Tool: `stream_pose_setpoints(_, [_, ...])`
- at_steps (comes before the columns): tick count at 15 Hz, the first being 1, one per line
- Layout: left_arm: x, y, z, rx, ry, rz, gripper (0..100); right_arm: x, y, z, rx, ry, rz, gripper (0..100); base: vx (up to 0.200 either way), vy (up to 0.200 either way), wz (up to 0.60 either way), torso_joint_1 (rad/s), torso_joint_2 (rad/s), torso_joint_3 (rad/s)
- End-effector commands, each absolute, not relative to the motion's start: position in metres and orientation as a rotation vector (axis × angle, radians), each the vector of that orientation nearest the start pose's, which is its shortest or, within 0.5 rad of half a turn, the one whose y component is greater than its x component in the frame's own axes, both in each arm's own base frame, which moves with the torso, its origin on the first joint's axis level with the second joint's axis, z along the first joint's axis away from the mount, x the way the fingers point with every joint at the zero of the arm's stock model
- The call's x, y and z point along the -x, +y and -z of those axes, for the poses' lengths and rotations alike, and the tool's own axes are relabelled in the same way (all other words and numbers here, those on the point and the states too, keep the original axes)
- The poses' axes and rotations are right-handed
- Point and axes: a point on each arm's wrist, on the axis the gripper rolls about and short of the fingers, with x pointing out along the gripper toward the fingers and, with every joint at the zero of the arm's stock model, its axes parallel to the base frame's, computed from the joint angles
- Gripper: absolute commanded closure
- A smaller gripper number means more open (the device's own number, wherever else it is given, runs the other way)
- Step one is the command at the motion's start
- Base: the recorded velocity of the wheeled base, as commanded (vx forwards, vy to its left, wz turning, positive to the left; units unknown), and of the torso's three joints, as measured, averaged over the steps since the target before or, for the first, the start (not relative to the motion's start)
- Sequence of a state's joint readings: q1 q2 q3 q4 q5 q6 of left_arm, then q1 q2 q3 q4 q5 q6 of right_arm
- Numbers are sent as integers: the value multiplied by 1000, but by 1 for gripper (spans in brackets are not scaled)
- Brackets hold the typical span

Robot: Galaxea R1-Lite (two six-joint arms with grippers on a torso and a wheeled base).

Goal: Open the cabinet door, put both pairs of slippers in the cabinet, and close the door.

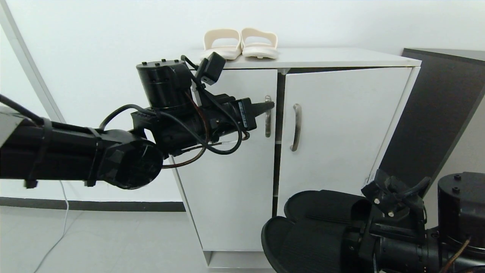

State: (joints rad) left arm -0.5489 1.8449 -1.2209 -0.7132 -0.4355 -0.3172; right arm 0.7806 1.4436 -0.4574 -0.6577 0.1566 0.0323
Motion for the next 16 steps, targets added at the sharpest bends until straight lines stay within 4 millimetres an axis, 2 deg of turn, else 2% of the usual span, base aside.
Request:
stream_pose_setpoints(1, [-326,-210,-247,297,79,987,100,-152,155,-160,77,340,-923,100,0,0,0,0,0,0])
stream_pose_setpoints(3, [-332,-216,-250,298,58,996,100,-152,156,-160,77,341,-923,100,0,0,0,0,0,0])
stream_pose_setpoints(12, [-327,-232,-258,298,70,1040,100,-152,156,-158,80,349,-927,100,0,0,0,0,0,0])
stream_pose_setpoints(16, [-323,-235,-259,303,71,1046,100,-151,156,-156,85,359,-930,100,-200,0,0,5,-1,4])
